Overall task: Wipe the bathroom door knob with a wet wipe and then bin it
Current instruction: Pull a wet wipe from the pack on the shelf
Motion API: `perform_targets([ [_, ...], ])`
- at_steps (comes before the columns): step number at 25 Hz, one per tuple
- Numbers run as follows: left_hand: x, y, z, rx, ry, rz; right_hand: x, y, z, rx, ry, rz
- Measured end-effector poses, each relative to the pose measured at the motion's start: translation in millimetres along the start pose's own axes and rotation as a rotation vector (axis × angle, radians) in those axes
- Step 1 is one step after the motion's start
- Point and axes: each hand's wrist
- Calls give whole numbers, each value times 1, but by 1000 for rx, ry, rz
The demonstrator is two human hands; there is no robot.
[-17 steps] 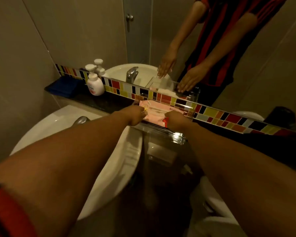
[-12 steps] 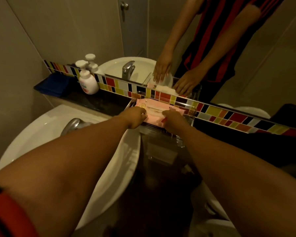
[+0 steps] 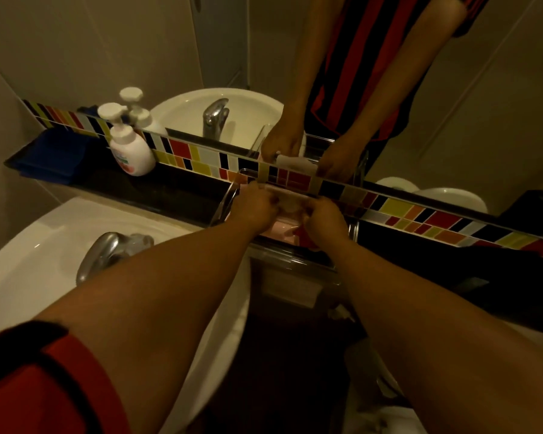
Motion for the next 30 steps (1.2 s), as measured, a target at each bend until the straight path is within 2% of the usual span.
perform_targets([
  [2, 0, -3, 4, -52, 79, -45, 0, -1, 5, -12, -72, 41],
  [6, -9, 7, 11, 18, 62, -60, 9, 13, 15, 0, -90, 122],
  [10, -22, 41, 13, 89, 21, 65, 23, 47, 24, 88, -16, 179],
  [14, -35, 84, 6, 156, -21, -88, 39, 79, 25, 109, 59, 216],
  [16, -39, 107, -4, 148, -41, -72, 50, 90, 23, 101, 44, 295],
  [20, -29, 157, -30, 41, 58, 16, 84, 108, 14, 120, 66, 403],
  [25, -8, 227, -68, -45, 193, -19, 142, 112, -9, 206, 58, 558],
  [30, 25, 297, -125, -243, 231, -124, 227, 109, -48, 409, 87, 579],
])
Point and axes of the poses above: each hand's wrist, its own z-axis towards the middle knuckle, its own y-axis out of the back of the hand, x = y × z, and after that the axes turned 11 degrees about -x, right-handed
